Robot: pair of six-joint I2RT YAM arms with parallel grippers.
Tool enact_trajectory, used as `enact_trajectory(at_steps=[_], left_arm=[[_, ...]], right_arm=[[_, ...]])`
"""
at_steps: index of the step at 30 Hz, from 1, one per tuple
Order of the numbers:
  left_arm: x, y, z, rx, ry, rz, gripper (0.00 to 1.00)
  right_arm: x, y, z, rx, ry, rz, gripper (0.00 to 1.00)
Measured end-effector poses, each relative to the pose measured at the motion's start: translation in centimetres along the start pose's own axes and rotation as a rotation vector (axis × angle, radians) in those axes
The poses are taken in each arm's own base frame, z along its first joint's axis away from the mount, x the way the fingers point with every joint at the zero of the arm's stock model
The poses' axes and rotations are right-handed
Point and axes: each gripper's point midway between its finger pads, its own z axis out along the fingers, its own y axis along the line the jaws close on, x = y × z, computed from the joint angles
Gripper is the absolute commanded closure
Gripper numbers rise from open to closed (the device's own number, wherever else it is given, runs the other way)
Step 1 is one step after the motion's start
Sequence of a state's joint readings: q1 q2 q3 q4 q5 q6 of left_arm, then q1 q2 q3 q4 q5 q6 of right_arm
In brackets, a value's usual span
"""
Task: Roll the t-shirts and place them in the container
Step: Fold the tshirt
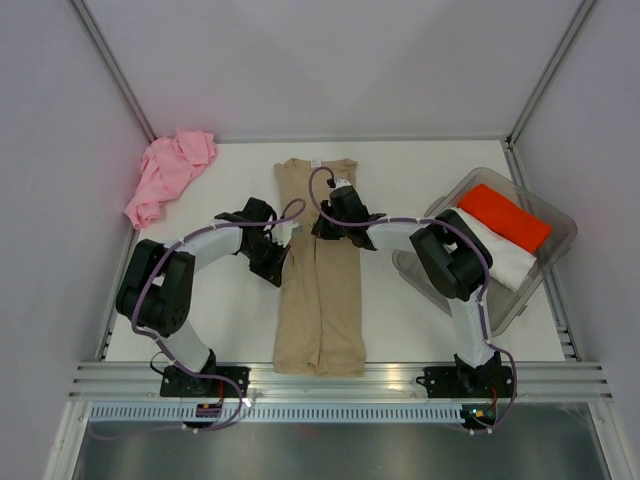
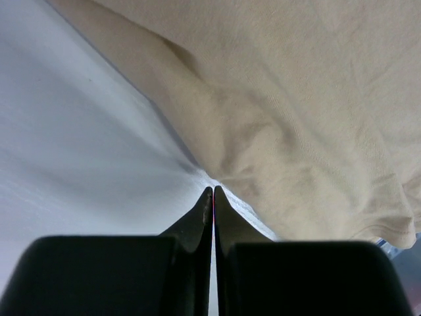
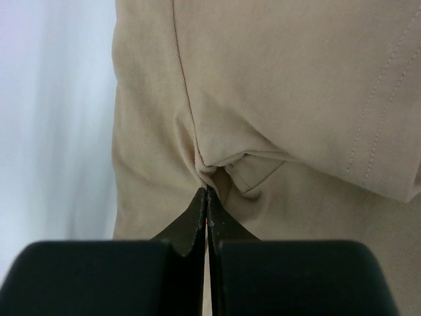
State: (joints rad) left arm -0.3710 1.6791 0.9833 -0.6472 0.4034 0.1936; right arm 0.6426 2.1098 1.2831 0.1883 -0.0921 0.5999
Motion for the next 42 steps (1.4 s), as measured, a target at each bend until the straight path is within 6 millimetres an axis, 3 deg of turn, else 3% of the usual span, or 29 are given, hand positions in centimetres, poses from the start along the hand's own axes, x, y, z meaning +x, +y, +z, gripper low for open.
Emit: enact_trajectory(at_steps=[7, 9, 10, 11, 14, 18, 21, 25, 28, 29, 32, 36, 42], left_arm=[[0.7, -0.1, -0.4, -0.001, 0.039, 0.001, 0.98], [0.7, -0.1, -0.5, 0.0, 0.042, 0.0, 0.98], [0.7, -0.1, -0.5, 0.001, 0.042, 0.0, 0.93], [0.6, -0.1, -0.6, 0.001, 0.041, 0.0, 0.81], [-0.8, 0.1, -0.7, -0.003, 0.017, 0.003, 0.65], [-2.7, 0.5, -0.7, -0.009, -0.032, 0.003, 0.63], [-2.8, 1.0, 0.4, -0.005, -0.019, -0.01, 0.62], [-2.3, 0.5, 1.4, 0.048, 0.013, -0.045, 0.64], [-2.4, 0.0, 1.7, 0.073, 0.015, -0.051, 0.85], [-2.4, -0.1, 1.9, 0.078, 0.019, -0.056, 0.97], [-2.3, -0.2, 2.1, 0.086, 0.024, -0.061, 0.98], [-2.3, -0.2, 2.1, 0.087, 0.024, -0.061, 0.98], [-1.6, -0.1, 1.9, 0.08, 0.028, -0.067, 0.98]], right_arm=[[-0.5, -0.2, 0.0, -0.004, -0.016, 0.013, 0.99], [-0.6, -0.2, 0.0, -0.004, -0.017, 0.013, 0.92], [-0.5, -0.2, 0.0, -0.006, -0.015, 0.013, 0.89], [-0.5, -0.2, 0.0, -0.007, -0.014, 0.014, 0.82], [-0.5, -0.2, 0.0, -0.005, -0.015, 0.013, 0.73], [-0.8, -0.2, -0.2, -0.003, -0.021, 0.01, 0.69], [-1.2, 0.1, -0.4, -0.007, -0.031, 0.009, 0.69], [-1.6, 0.4, -0.4, -0.012, -0.037, 0.014, 0.71], [-2.0, 0.7, -0.1, -0.02, -0.045, 0.023, 0.88], [-2.1, 0.7, 0.1, -0.022, -0.048, 0.028, 0.94], [-2.0, 0.6, 0.2, -0.015, -0.047, 0.042, 1.0], [-2.3, 0.2, 0.2, -0.003, -0.06, 0.05, 1.0], [-2.0, -2.1, 0.0, 0.03, -0.061, 0.082, 1.0]])
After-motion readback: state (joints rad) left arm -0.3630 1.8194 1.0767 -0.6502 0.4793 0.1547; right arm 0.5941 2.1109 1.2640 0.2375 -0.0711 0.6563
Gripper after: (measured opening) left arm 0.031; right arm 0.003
